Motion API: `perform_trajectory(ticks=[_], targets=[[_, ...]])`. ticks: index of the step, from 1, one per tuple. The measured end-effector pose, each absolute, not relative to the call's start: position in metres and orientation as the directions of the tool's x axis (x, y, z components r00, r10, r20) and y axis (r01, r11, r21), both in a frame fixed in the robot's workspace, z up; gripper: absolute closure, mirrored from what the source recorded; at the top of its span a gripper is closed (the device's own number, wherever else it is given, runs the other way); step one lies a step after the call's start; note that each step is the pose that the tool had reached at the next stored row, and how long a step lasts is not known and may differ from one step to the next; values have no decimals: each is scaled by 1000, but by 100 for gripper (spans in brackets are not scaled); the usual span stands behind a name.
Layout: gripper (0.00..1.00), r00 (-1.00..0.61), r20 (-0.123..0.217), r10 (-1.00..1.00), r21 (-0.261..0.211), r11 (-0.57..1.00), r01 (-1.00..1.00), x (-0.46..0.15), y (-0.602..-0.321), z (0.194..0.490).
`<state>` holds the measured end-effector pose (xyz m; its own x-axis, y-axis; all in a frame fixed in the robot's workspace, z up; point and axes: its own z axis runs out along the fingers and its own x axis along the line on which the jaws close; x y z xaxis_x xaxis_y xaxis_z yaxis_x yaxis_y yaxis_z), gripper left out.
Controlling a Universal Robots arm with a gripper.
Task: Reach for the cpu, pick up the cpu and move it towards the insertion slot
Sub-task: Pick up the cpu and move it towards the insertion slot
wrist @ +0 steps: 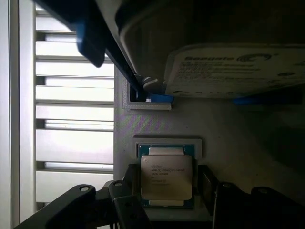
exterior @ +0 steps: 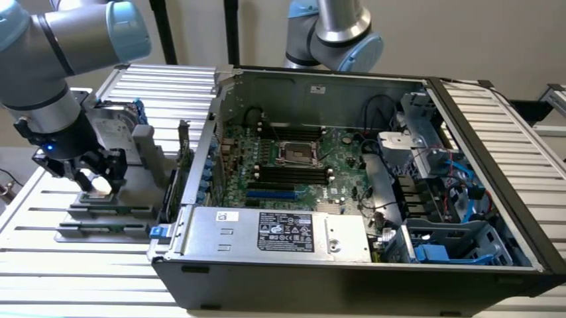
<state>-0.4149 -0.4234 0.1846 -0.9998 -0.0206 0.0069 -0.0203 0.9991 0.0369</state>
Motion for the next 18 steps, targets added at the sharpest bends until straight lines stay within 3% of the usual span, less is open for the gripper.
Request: perform_trajectory(ticks=[2, 4, 11, 18], targets=[[38, -1000, 7, -21, 37, 999, -20, -415, -423, 184], [45, -1000, 7, -21, 37, 999, -20, -415, -423, 184], [45, -1000, 7, -21, 37, 999, -20, -415, -423, 185], [45, -1000, 16, -21, 37, 999, -20, -413, -424, 206]])
